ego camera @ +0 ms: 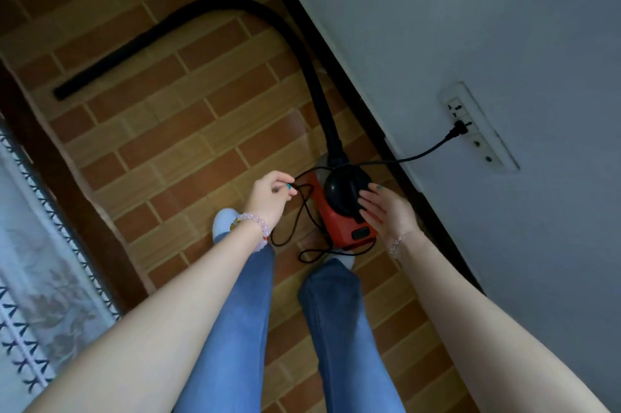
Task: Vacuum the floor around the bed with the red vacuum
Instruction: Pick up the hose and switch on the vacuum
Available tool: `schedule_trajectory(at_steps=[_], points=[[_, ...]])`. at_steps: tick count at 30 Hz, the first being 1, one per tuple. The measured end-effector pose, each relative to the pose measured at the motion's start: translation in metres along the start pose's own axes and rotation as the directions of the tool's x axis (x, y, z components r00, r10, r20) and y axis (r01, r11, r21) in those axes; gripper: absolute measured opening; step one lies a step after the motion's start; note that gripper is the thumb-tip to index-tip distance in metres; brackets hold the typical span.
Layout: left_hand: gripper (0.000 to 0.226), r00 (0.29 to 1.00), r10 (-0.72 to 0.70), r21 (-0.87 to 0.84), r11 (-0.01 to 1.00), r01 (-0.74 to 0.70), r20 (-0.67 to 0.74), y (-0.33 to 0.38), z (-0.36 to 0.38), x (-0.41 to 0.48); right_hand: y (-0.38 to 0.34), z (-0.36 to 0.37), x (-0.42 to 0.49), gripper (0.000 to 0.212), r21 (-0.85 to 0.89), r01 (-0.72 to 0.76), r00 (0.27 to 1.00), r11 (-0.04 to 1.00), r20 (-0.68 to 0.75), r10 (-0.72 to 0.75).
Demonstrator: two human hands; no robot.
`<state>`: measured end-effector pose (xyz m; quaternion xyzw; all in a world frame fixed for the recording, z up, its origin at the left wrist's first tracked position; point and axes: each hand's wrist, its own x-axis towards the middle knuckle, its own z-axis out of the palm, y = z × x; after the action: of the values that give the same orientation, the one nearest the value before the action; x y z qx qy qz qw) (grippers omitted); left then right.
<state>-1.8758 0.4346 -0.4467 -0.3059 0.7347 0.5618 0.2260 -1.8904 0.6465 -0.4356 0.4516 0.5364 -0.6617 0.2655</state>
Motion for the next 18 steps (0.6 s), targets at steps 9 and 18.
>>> schedule_trajectory(at_steps=[9, 18], points=[[0.023, 0.998, 0.061, -0.092, 0.994, -0.063, -0.025, 0.03, -0.103, 0.009, -0.018, 0.121, -0.029, 0.027, -0.02, 0.083, 0.994, 0.996, 0.073, -0.081], [0.025, 0.991, -0.005, -0.172, 0.985, -0.018, -0.136, 0.013, -0.272, 0.057, -0.02, 0.293, -0.037, 0.015, -0.12, 0.151, 0.988, 0.981, 0.054, -0.145]])
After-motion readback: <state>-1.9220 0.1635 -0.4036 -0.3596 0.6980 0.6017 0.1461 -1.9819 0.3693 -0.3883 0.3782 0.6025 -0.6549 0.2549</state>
